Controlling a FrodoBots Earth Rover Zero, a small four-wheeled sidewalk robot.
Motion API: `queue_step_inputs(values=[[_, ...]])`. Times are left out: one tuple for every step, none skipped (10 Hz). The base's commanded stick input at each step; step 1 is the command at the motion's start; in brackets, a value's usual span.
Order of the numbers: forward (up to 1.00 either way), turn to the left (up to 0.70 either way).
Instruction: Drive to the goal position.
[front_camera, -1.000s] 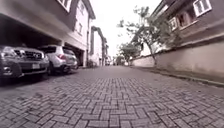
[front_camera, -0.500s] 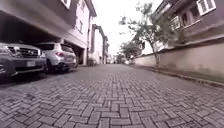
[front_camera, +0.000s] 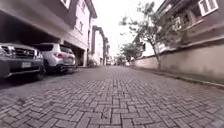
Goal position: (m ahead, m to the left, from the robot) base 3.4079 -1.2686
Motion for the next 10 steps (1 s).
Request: queue_step_inputs(values=[[0.50,0.00],[0.50,0.00],[0.50,0.00],[0.50,0.00],[0.50,0.00],[0.50,0.00],[0.50,0.00],[0.50,0.00],[0.50,0.00],[0.50,0.00]])
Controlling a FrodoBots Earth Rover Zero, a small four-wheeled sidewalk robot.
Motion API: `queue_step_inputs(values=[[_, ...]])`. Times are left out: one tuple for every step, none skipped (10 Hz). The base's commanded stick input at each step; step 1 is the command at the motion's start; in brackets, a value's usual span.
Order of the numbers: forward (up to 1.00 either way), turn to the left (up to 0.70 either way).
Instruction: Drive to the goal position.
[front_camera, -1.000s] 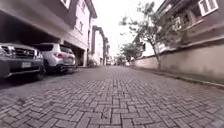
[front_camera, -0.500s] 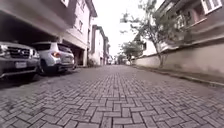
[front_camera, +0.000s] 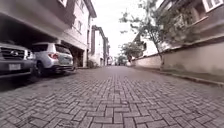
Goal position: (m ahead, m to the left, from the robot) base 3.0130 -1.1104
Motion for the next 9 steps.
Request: queue_step_inputs(values=[[0.50,0.00],[0.50,0.00],[0.50,0.00],[0.50,0.00],[0.50,0.00],[0.50,0.00],[0.50,0.00],[0.50,0.00],[0.50,0.00]])
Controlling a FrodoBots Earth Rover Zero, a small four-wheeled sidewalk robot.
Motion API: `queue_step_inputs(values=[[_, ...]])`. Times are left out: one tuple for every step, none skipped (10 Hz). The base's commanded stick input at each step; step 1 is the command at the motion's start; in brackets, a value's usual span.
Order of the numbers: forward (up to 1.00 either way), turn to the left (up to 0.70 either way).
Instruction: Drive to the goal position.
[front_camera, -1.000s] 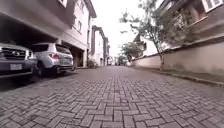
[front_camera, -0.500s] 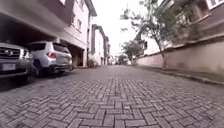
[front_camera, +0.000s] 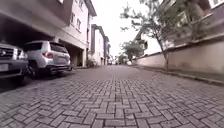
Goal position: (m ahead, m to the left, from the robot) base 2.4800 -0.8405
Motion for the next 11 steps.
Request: queue_step_inputs(values=[[0.50,0.00],[0.50,0.00],[0.50,0.00],[0.50,0.00],[0.50,0.00],[0.50,0.00],[0.50,0.00],[0.50,0.00],[0.50,0.00],[0.50,0.00],[0.50,0.00]])
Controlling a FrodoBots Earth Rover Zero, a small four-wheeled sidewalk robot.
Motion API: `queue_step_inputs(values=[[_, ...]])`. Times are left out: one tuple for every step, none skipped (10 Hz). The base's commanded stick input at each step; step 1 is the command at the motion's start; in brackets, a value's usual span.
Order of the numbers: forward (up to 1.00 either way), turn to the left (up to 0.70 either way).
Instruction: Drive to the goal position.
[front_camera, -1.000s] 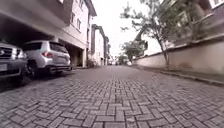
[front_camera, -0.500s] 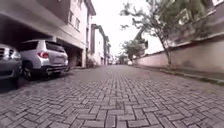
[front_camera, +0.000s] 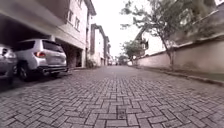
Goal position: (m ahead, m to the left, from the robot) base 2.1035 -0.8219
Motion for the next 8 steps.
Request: queue_step_inputs(values=[[0.50,0.00],[0.50,0.00],[0.50,0.00],[0.50,0.00],[0.50,0.00],[0.50,0.00],[0.50,0.00],[0.50,0.00]])
